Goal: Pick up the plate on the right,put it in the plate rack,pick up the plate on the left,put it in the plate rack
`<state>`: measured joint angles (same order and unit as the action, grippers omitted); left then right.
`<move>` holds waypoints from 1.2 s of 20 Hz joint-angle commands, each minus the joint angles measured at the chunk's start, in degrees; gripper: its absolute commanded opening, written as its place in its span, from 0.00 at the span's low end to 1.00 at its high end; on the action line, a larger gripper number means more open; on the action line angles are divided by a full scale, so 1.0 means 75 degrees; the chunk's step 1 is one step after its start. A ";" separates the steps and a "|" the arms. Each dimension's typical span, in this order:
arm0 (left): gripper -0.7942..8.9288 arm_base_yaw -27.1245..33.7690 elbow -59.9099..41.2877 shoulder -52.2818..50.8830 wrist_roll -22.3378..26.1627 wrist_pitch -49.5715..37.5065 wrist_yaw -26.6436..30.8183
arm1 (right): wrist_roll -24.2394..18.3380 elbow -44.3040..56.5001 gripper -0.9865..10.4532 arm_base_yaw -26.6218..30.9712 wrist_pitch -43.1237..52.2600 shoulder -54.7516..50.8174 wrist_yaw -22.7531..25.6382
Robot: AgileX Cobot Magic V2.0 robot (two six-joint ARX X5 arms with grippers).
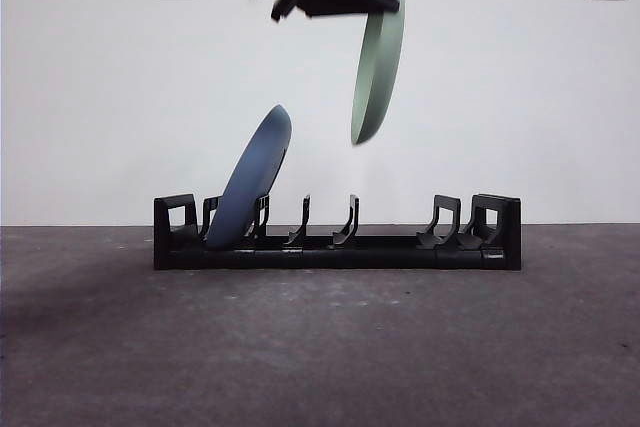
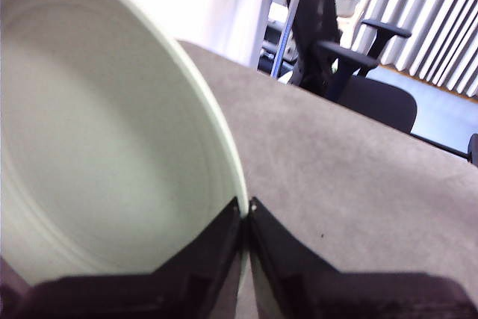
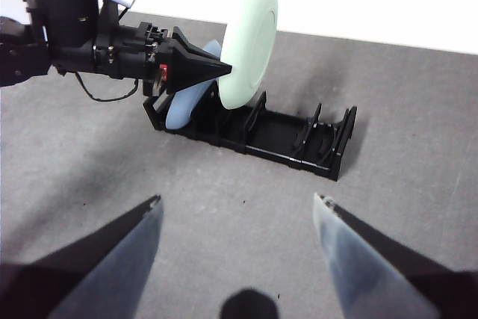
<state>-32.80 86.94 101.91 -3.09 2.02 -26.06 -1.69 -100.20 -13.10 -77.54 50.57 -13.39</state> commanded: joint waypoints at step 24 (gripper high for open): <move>0.07 0.0385 -0.0017 0.1046 0.1253 0.0828 0.0452 | 0.0006 0.1311 0.39 -0.0006 -0.0172 0.0020 -0.0017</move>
<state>-30.13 86.91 109.01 4.99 9.17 -22.92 -1.74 -90.78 -13.10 -77.56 50.83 -13.39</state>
